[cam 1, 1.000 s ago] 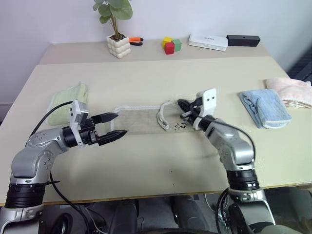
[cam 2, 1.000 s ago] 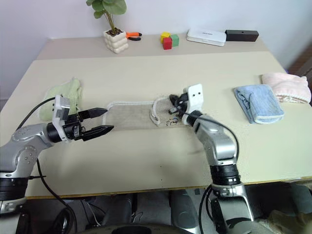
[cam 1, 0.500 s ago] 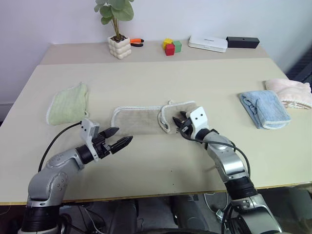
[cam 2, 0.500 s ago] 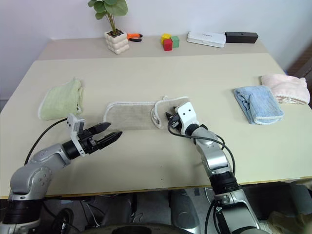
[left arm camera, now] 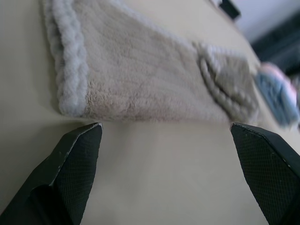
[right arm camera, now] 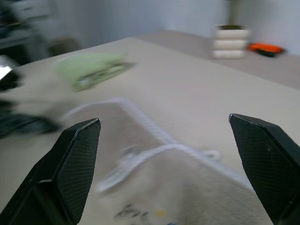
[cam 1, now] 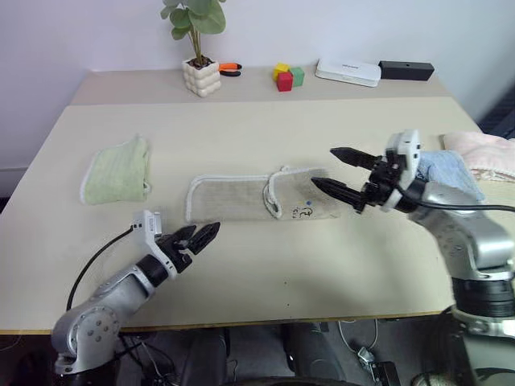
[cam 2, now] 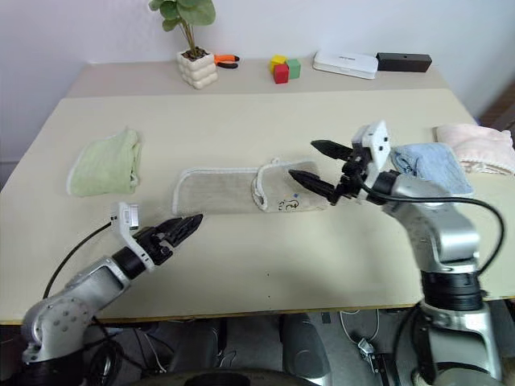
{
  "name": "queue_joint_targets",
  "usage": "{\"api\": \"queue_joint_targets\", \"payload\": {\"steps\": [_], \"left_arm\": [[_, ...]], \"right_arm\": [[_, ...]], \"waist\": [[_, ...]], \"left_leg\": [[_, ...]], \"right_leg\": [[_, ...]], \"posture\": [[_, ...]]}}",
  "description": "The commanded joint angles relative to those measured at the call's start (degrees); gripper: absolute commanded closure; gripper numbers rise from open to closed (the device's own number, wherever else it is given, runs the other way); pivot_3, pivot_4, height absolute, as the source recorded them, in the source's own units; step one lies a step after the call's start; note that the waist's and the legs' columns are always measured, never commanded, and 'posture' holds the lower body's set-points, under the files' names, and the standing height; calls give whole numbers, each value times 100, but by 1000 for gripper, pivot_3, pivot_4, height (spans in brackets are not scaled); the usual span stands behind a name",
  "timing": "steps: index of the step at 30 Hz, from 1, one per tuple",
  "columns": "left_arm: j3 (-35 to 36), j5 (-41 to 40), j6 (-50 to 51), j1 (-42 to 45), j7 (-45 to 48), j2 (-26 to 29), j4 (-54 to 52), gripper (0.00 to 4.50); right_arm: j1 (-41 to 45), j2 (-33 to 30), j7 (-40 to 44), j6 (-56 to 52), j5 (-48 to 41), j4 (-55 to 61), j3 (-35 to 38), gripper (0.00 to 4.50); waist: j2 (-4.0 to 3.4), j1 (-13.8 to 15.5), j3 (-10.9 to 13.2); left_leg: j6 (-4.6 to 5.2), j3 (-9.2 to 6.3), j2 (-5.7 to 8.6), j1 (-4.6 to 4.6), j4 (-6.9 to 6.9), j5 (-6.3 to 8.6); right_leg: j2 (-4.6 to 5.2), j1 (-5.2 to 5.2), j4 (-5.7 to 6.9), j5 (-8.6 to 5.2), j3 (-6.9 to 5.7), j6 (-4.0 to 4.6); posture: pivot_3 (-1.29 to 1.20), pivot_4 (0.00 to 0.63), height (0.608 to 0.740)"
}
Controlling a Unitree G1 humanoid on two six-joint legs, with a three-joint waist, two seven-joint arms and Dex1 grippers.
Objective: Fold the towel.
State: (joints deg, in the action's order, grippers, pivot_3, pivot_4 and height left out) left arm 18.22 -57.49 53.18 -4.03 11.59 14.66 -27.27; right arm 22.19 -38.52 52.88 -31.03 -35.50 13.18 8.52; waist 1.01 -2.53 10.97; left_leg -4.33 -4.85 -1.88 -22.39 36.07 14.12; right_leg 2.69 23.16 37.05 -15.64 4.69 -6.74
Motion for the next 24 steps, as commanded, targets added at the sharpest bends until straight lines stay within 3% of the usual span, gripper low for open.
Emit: {"api": "queue_joint_targets", "payload": {"steps": [1, 4, 12, 16, 22, 24], "left_arm": [[12, -196, 132, 111, -637, -189, 10, 0], [-67, -54, 113, 257, -975, -291, 202, 0], [362, -832, 131, 941, -2397, -1062, 986, 0], [365, -967, 20, 1282, -2590, -1141, 1246, 1284], [299, -994, -103, 1449, -2623, -1036, 1269, 4444], [286, -956, -177, 1468, -2528, -977, 1258, 4444]], "right_arm": [[-42, 7, -46, 139, 8, 228, 61, 50], [-69, 75, -166, 203, 96, 244, 13, 50], [-305, 71, -243, 350, 258, 349, -34, 50], [-315, 87, -300, 403, 341, 324, -33, 0], [-417, 9, -179, 460, 260, 382, 101, 0], [-510, -83, 50, 478, 33, 420, 328, 0]], "waist": [[-1, 4, 0], [-2, 14, -1], [-10, 64, -6], [-16, 63, -10], [-13, 91, -9], [-10, 134, -7]], "left_leg": [[0, 1, 0, 0, 0, 0], [0, 2, 3, -1, 4, 0], [-1, 1, 6, 0, 8, 0], [-1, 1, 6, 4, 9, -1], [-2, 1, 7, -2, 6, -1], [-2, 1, 7, -2, 6, -1]], "right_leg": [[0, 0, -2, 0, 1, 0], [1, -3, -6, 0, 2, 1], [3, -10, -9, 0, 2, -1], [3, -12, -8, 0, 1, 0], [3, -11, -17, 0, 1, 0], [3, -10, -18, 1, 1, 0]], "posture": [[0, 150, 740], [0, 150, 740], [0, 150, 740], [0, 150, 740], [0, 150, 740], [0, 150, 740]]}}
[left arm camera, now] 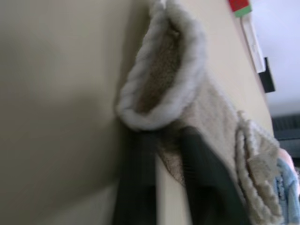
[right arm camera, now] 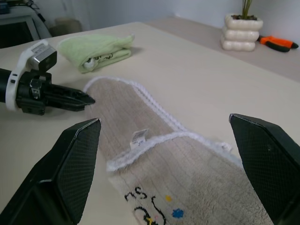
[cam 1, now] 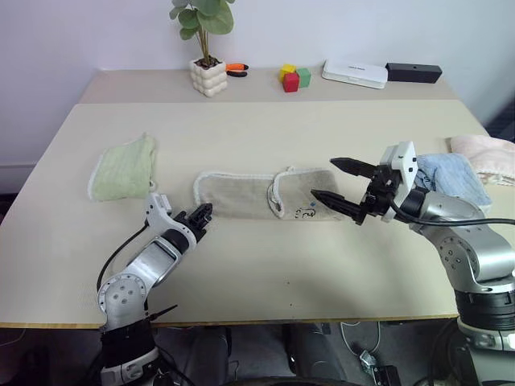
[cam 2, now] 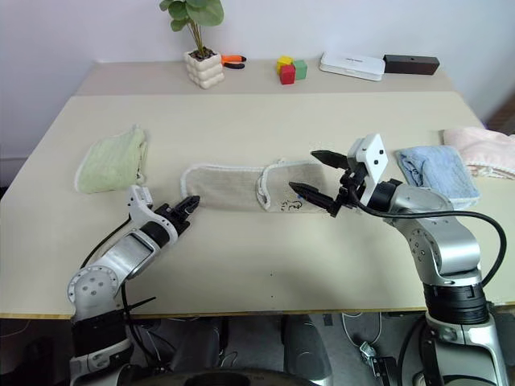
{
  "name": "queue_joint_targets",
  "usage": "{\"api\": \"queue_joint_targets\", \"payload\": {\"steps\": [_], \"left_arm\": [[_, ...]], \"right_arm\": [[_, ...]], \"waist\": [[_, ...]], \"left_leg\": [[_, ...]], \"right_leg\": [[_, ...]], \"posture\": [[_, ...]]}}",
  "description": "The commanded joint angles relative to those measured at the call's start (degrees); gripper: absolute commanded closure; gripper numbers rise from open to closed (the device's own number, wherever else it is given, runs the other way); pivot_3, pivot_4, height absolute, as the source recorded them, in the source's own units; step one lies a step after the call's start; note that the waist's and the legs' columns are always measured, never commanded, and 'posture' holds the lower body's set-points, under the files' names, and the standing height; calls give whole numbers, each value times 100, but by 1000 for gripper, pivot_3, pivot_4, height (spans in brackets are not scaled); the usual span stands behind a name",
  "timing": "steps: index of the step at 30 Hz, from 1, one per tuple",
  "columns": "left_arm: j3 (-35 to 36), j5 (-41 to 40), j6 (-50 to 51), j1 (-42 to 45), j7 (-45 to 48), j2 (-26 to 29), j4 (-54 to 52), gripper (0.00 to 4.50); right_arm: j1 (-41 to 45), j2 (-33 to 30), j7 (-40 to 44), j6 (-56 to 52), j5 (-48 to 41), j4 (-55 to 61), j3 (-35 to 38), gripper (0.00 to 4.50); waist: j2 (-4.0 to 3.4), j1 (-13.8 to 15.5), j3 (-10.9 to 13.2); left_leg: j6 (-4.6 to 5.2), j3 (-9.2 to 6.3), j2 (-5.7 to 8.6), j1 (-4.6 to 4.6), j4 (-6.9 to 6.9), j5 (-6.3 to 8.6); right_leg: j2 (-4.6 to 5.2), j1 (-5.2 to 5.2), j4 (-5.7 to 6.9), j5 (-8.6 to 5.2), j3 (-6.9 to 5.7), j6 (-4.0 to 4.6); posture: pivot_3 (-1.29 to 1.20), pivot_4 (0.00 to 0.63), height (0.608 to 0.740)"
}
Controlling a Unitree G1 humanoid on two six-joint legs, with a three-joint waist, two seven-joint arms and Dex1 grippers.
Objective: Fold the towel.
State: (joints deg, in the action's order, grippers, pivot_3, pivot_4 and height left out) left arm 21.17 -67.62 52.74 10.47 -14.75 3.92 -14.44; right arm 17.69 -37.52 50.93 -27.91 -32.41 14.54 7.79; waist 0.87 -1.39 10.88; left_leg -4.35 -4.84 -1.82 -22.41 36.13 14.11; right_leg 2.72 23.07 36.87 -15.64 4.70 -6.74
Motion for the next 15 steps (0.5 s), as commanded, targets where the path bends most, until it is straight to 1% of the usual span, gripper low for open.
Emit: {"api": "queue_joint_targets", "payload": {"steps": [1, 7, 9, 12, 15], "left_arm": [[-70, 143, -175, 38, 264, 182, -55, 4444], [-465, 464, -292, 365, 944, 546, -190, 4444], [-730, 682, -350, 553, 1339, 719, -226, 4444], [-1422, 1270, -468, 881, 2074, 1060, -230, 4444], [-1798, 1570, -553, 1142, 2585, 1139, -28, 4444]], "right_arm": [[-110, -231, 351, 240, -322, 281, 504, 0], [-345, -520, 732, 384, -414, 317, 741, 0], [-454, -597, 834, 508, -389, 381, 852, 0], [-732, -804, 1256, 638, -423, 322, 981, 0], [-856, -884, 1435, 830, -361, 168, 1041, 0]], "waist": [[3, 28, 2], [6, 43, 4], [6, 55, 4], [6, 65, 4], [5, 55, 4]], "left_leg": [[0, 0, 0, -1, 0, 0], [0, 0, 0, -3, -1, 0], [0, 1, 0, -6, -1, 0], [0, 1, 0, -12, -3, 0], [0, 2, 0, -12, -9, 0]], "right_leg": [[-1, 0, 0, 0, 0, 0], [-1, 1, -8, -1, -1, 2], [0, 1, -15, -1, 0, 2], [0, -2, -34, 0, -1, 2], [2, -14, -56, 3, -2, -1]], "posture": [[0, 150, 740], [0, 150, 740], [0, 150, 740], [0, 150, 740], [0, 150, 740]]}}
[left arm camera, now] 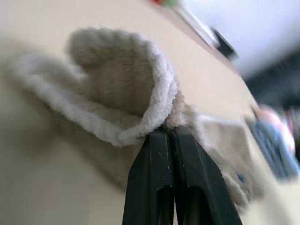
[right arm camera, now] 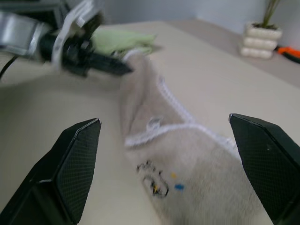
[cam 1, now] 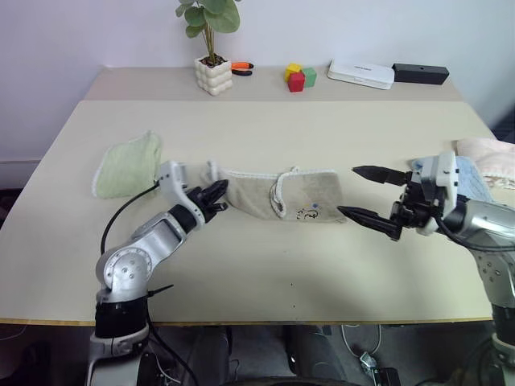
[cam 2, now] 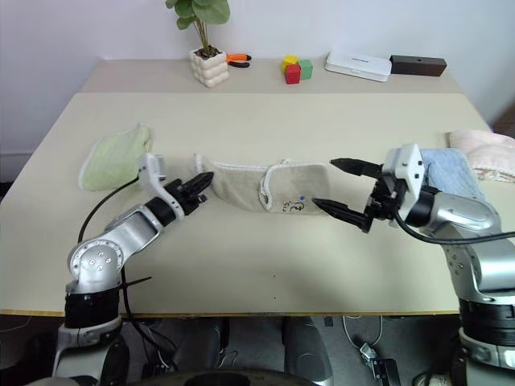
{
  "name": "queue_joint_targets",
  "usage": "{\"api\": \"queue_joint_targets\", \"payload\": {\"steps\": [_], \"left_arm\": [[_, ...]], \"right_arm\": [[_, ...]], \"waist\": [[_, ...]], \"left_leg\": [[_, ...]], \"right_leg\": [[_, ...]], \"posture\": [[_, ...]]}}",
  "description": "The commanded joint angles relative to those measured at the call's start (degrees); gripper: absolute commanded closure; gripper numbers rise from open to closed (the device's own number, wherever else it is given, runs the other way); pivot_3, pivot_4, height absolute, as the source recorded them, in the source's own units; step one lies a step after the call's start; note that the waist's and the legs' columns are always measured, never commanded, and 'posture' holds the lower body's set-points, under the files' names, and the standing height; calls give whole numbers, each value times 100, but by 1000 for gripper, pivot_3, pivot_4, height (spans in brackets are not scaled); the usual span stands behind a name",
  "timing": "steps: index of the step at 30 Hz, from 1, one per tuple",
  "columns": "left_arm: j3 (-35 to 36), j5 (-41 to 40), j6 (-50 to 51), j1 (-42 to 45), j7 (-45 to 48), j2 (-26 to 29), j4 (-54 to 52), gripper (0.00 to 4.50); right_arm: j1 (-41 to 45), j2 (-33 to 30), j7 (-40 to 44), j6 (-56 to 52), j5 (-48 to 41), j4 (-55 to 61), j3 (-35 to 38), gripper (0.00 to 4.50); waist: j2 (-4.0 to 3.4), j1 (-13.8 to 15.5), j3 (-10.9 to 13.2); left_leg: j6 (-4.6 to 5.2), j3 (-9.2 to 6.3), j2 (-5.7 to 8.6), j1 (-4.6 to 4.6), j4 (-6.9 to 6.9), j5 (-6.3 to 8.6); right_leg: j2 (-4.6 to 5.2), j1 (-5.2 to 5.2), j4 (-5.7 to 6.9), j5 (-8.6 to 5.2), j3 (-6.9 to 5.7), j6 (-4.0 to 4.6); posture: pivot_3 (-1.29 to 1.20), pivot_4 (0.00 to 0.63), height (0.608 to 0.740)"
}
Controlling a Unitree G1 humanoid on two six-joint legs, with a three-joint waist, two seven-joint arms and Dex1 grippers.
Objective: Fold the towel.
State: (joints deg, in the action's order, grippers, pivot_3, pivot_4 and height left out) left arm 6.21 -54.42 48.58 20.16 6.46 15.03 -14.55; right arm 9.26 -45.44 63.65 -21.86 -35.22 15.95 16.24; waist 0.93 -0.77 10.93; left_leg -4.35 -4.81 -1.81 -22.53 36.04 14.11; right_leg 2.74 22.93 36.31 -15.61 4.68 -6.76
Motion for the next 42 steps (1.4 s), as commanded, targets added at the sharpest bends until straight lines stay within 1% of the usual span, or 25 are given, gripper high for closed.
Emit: {"api": "queue_joint_targets", "payload": {"steps": [1, 3, 4, 7, 8, 10, 12, 16, 19, 22, 27, 29, 31, 33, 36, 38, 42], "left_arm": [[-400, 327, -148, 241, 618, 38, 46, 4444], [-647, 496, -172, 404, 998, 56, 185, 4444], [-1001, 751, -308, 566, 1338, 44, 298, 4444], [-1664, 1187, -534, 1025, 1977, -293, 792, 4444], [-1769, 1268, -592, 1124, 2098, -434, 930, 4444], [-2002, 1488, -735, 1297, 2311, -731, 1221, 4444], [-2343, 1831, -938, 1400, 2529, -916, 1393, 4444], [-2604, 2258, -1182, 1593, 2733, -1347, 1947, 4444], [-2817, 2768, -1385, 1771, 2773, -1507, 2573, 4444], [-2821, 2903, -1552, 1814, 3083, -1634, 2884, 3636], [-2771, 3186, -1676, 1691, 3118, -1704, 2871, 1161], [-2723, 3111, -1538, 1604, 3252, -1655, 2679, 156], [-2662, 2966, -1377, 1490, 3426, -1564, 2348, 67], [-2621, 3076, -1578, 1406, 3438, -1494, 2136, 67], [-2339, 2842, -1608, 1282, 3604, -1436, 1919, 67], [-2301, 2813, -1798, 1160, 3835, -1319, 1669, 67], [-2081, 2913, -2210, 1110, 3814, -1313, 1608, 67]], "right_arm": [[-9, -108, 176, 229, -93, 2, 221, 0], [25, -135, 186, 252, -108, -2, 276, 0], [51, -172, 203, 193, -176, -4, 333, 0], [147, -166, 102, 59, -304, 60, 380, 0], [149, -157, 72, 32, -321, 95, 372, 0], [168, -83, -93, 88, -235, 146, 331, 0], [172, -44, -218, 47, -272, 229, 322, 0], [137, -39, -400, 6, -302, 317, 328, 0], [110, -26, -519, -20, -307, 371, 320, 0], [62, -21, -620, -58, -329, 474, 309, 0], [-7, -36, -688, -120, -348, 472, 338, 0], [17, -13, -717, -107, -318, 427, 302, 0], [100, 35, -790, -139, -326, 354, 264, 0], [234, 100, -896, -167, -313, 236, 221, 0], [437, 230, -989, -210, -314, 77, 128, 0], [557, 300, -1028, -211, -296, -9, 62, 0], [770, 427, -1186, -200, -219, -164, -11, 0]], "waist": [[0, -24, 0], [-1, -37, 1], [-2, -31, 1], [-2, 10, 1], [-2, 12, 2], [-1, 9, 2], [-1, 6, 2], [-4, -19, 3], [-4, -7, 3], [-4, -13, 3], [-5, -1, 4], [-5, -10, 3], [-5, -29, 3], [-7, -32, 3], [-8, -24, 3], [-9, -20, 3], [-10, 2, 4]], "left_leg": [[0, 0, 0, 0, 0, 0], [1, 1, 0, 2, -1, 0], [1, 0, -1, 4, -3, 0], [1, 0, 0, 2, 3, 0], [1, 0, 2, 1, 5, 0], [1, 0, 3, 0, 4, 1], [4, 0, 3, -3, 2, 3], [6, -1, 2, 3, -3, 4], [6, -2, 3, 1, 2, 4], [6, -1, 3, 1, 1, 4], [7, -1, 3, 0, -1, 4], [7, -1, 3, 0, -1, 4], [7, -2, 2, 1, -1, 4], [7, -2, 1, 3, -2, 4], [6, -2, 2, 3, 1, 4], [7, -2, 2, 3, 1, 4], [6, -2, 2, 2, 0, 4]], "right_leg": [[0, -2, -3, 3, 0, -5], [0, -2, -4, 7, 0, -12], [-1, -2, -3, 8, 0, -12], [-2, -5, -4, 8, -1, -10], [-1, -10, -9, 7, 0, -10], [1, -20, -25, 8, 0, -12], [1, -18, -28, 13, 0, -20], [-2, -14, -19, 13, 1, -22], [-2, -15, -21, 12, 1, -21], [-2, -15, -21, 12, 1, -20], [-1, -14, -21, 13, 1, -22], [-1, -14, -21, 13, 1, -22], [-1, -14, -20, 13, 2, -22], [-2, -14, -17, 13, 1, -23], [-1, -15, -16, 13, 1, -23], [-1, -15, -16, 13, 2, -23], [-1, -15, -17, 14, 1, -24]], "posture": [[0, 150, 740], [0, 150, 740], [0, 150, 740], [0, 150, 740], [0, 150, 740], [0, 150, 740], [0, 150, 740], [0, 150, 740], [0, 150, 740], [0, 150, 740], [0, 150, 740], [0, 150, 740], [0, 150, 740], [0, 150, 740], [0, 150, 740], [0, 150, 740], [0, 150, 740]]}}
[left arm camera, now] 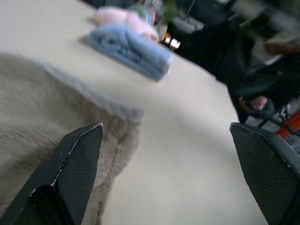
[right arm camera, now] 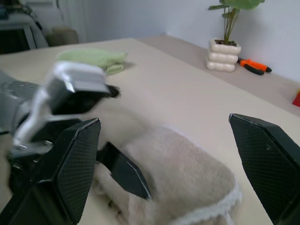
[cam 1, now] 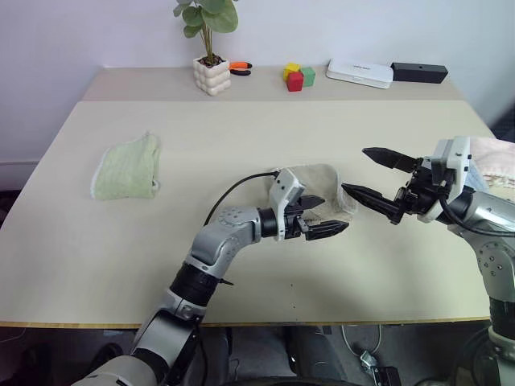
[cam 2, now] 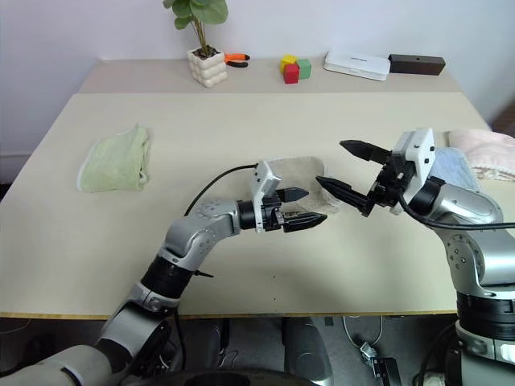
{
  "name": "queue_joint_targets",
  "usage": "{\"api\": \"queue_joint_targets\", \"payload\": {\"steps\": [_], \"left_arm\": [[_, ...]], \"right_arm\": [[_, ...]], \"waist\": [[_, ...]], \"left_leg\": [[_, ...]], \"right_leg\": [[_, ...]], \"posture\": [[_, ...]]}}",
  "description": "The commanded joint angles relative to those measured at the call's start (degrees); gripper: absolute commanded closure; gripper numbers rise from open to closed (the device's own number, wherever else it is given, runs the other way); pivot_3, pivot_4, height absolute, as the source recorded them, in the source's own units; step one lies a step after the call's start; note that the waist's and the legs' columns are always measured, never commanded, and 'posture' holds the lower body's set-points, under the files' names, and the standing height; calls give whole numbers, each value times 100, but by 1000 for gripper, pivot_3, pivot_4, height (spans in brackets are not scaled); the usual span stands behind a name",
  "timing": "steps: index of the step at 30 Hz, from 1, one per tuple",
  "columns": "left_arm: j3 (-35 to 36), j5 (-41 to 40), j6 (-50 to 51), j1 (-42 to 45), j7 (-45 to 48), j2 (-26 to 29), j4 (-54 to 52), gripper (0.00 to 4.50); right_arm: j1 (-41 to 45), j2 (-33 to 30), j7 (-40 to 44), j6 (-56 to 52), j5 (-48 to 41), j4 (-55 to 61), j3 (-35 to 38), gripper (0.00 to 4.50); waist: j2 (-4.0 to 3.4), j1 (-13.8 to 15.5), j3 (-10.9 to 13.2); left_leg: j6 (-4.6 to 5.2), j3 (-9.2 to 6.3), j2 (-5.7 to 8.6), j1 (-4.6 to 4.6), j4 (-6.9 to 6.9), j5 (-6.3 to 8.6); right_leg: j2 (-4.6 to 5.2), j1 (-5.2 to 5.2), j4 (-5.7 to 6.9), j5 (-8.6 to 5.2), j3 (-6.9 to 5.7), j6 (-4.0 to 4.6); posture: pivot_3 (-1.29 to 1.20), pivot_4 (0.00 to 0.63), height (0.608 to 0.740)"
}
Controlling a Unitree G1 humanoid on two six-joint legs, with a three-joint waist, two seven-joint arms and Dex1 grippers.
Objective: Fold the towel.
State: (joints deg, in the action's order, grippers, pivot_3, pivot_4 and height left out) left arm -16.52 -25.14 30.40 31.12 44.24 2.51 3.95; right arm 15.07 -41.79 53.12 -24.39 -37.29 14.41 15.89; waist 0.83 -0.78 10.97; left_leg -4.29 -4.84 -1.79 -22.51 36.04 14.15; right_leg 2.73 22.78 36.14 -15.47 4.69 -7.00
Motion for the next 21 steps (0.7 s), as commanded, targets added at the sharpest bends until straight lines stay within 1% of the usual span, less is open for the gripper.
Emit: {"api": "queue_joint_targets", "payload": {"steps": [1, 2, 5, 6, 10, 11, 13, 15, 16, 17, 20, 21], "left_arm": [[289, -53, -402, 22, -5, -68, -227, 67], [473, -81, -418, 74, -164, -93, -143, 67], [1442, -83, -748, 379, -1265, -265, 324, 67], [1665, -130, -790, 449, -1469, -299, 403, 67], [2121, -94, -940, 515, -2038, -380, 501, 67], [2195, -132, -912, 525, -2132, -417, 552, 23], [2335, -394, -776, 523, -2106, -544, 598, 569], [2197, -210, -865, 517, -2168, -611, 593, 1342], [2127, -141, -884, 519, -2210, -668, 584, 1866], [2088, -125, -878, 523, -2237, -729, 579, 2448], [1948, -109, -824, 496, -2284, -920, 589, 3902], [1899, -104, -802, 479, -2281, -968, 585, 4408]], "right_arm": [[237, 100, -189, 48, 13, -47, 13, 0], [303, 143, -285, -7, 31, -93, -20, 0], [653, 685, -1228, -300, 52, -112, -134, 0], [761, 906, -1594, -342, 136, -81, -173, 0], [1009, 1897, -2865, -502, 255, 187, -332, 0], [1016, 2111, -3074, -579, 225, 269, -383, 264], [930, 2472, -3387, -553, 398, 403, -635, 905], [731, 2715, -3744, -433, 848, 460, -963, 1858], [639, 2875, -3983, -425, 970, 496, -1026, 2362], [571, 3009, -4212, -411, 1099, 514, -1060, 2957], [333, 3176, -4657, -376, 1606, 558, -1279, 4396], [275, 3237, -4783, -385, 1694, 559, -1289, 4500]], "waist": [[0, 4, 0], [0, 5, 0], [1, -28, 0], [1, -40, 0], [-3, -33, -2], [-3, -20, -1], [-3, 19, -1], [-3, 32, -2], [-3, 31, -2], [-3, 28, -2], [-3, 6, -2], [-3, 0, -2]], "left_leg": [[0, 0, 0, -1, 2, 0], [0, 0, 1, -1, 3, 0], [0, -1, -1, 2, 4, 0], [0, -2, -1, 2, 4, 0], [0, -4, -3, 5, -5, 0], [0, -4, -2, 3, -7, 0], [0, -7, -2, -7, -8, -1], [-1, -9, 0, -23, -3, -1], [-1, -9, 1, -34, 2, -1], [-1, -9, 3, -42, 6, -1], [-3, -8, 5, -45, 7, -2], [-3, -8, 5, -45, 7, -2]], "right_leg": [[1, 0, 0, 0, 0, 0], [1, -1, 0, 0, 0, 0], [-1, 0, 3, 1, 0, 0], [-1, 1, 6, 2, 0, 1], [-4, 4, 10, 2, 0, -4], [-3, 6, 11, 4, -1, -8], [-2, 13, 11, 6, -4, -11], [1, 22, 11, 8, -7, -14], [2, 29, 10, 10, -7, -16], [4, 34, 10, 12, -7, -20], [6, 40, 10, 14, -6, -21], [5, 41, 10, 14, -6, -20]], "posture": [[0, 150, 740], [0, 150, 740], [0, 150, 740], [0, 150, 740], [0, 150, 740], [0, 150, 740], [0, 150, 740], [0, 150, 740], [0, 150, 740], [0, 150, 740], [0, 150, 740], [0, 150, 740]]}}
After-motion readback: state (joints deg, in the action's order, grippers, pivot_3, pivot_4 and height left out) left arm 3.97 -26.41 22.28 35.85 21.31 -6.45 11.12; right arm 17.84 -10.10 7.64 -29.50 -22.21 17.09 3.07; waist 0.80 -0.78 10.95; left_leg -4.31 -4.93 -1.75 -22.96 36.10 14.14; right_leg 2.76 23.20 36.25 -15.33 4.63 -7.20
